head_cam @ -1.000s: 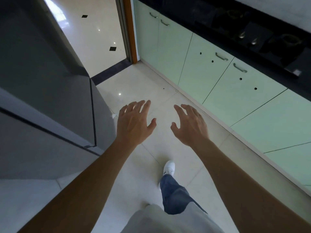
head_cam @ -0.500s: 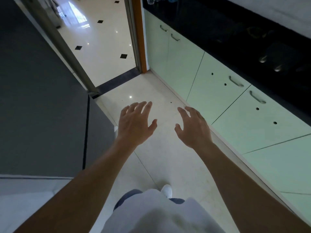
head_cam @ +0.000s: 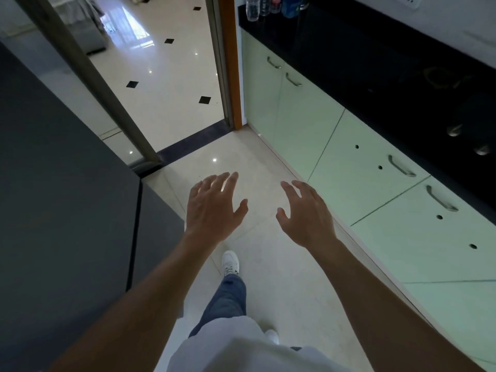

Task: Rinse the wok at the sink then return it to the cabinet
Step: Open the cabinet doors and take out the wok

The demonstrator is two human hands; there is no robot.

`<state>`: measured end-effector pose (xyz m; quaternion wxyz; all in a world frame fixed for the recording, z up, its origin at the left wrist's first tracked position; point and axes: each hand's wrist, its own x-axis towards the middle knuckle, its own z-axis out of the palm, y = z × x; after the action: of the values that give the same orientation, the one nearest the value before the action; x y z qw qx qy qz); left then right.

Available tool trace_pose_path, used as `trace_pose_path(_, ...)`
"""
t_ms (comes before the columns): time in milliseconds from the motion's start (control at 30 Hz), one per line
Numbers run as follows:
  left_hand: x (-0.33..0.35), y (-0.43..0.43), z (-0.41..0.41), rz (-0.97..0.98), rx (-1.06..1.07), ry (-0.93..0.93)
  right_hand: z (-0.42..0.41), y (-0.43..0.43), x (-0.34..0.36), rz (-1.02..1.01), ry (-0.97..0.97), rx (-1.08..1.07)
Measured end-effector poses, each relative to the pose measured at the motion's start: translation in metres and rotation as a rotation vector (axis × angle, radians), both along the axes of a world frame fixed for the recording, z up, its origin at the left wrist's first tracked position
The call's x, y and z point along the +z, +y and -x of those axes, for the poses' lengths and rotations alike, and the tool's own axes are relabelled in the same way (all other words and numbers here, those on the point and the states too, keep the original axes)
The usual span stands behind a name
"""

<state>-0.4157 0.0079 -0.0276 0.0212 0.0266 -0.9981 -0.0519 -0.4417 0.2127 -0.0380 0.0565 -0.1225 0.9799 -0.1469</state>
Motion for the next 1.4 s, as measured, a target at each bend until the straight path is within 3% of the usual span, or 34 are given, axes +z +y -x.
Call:
trace_pose_path(400,0.006,-0.102,0.185,-0.025,-0.060,0.009,0.172,-0.100,0.007,0.017,0.006,-0.088)
trace_pose_path(633,-0.001,-0.134,0.254,-0.072,-0.072,-0.007,0.236,-0.135,0.004,-0.032,-0.034,-0.080)
trace_pose_path(1000,-0.011,-0.147,0.373,-0.055,-0.071,-0.059,0.357,-0.154,-0.011,-0.028,-0.085,-0.055)
trace_pose_path(1400,-0.003,-0.116,0.578,0.011,-0.145,-0.107,0.558,-0.123,-0.015,0.033,-0.088,-0.092)
